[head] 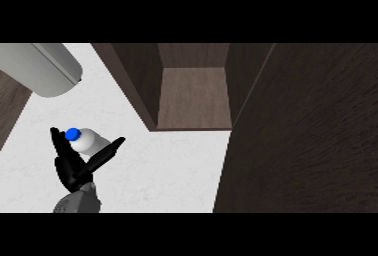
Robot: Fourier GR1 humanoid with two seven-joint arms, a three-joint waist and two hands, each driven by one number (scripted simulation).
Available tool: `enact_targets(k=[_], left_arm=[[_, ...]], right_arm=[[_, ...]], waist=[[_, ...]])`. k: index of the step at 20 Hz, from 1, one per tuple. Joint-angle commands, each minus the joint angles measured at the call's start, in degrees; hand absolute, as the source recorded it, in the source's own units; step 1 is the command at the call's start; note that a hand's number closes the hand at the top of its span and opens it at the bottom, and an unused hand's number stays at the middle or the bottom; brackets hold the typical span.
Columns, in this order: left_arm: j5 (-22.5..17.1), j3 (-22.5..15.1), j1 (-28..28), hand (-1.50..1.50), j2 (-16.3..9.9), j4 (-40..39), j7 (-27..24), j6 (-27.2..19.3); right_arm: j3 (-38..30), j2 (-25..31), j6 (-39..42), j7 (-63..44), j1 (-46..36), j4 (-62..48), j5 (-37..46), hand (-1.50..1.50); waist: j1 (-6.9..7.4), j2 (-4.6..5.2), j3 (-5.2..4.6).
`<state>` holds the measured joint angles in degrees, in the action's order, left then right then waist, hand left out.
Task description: Pick up the bottled water, place it into the cabinet and close the cabinet
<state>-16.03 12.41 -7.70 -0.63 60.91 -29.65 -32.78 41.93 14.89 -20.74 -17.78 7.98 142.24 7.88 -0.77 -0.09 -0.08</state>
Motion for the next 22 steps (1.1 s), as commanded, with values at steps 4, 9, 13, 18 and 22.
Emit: enact_targets(k=[4, 9, 13, 18, 22], left_arm=[[-5.07, 4.18, -3.27, -1.50, 0.59, -13.38, -12.85, 3.24], [-7.81, 5.27, -3.88, -1.50, 0.62, -18.27, -16.66, 5.69], [-7.57, 4.83, -6.11, -1.50, 0.56, -18.44, -17.95, 7.15], [-10.09, 7.04, -9.76, -1.50, -1.90, -25.04, -19.21, 13.93], [-12.34, 7.61, -10.95, 1.50, -1.69, -25.38, -21.21, 14.36]], right_arm=[[-1.14, 0.40, -0.38, -4.16, -0.95, 6.12, 4.38, -1.50], [5.04, -1.95, -2.99, -6.10, -3.09, 4.23, 10.73, -1.50], [0.44, 2.58, -0.29, -5.95, -1.34, 7.47, 4.87, -1.50], [3.46, 0.97, -2.23, -0.59, -0.89, 2.78, 6.33, -1.50], [4.84, 2.78, -3.06, -1.80, 1.75, 6.14, 7.60, -1.50]], waist=[[0.16, 0.12, -0.02], [-0.03, 0.00, -0.07], [0.14, 0.04, 0.02], [-0.18, 0.08, 0.00], [-0.19, -0.01, 0.01]])
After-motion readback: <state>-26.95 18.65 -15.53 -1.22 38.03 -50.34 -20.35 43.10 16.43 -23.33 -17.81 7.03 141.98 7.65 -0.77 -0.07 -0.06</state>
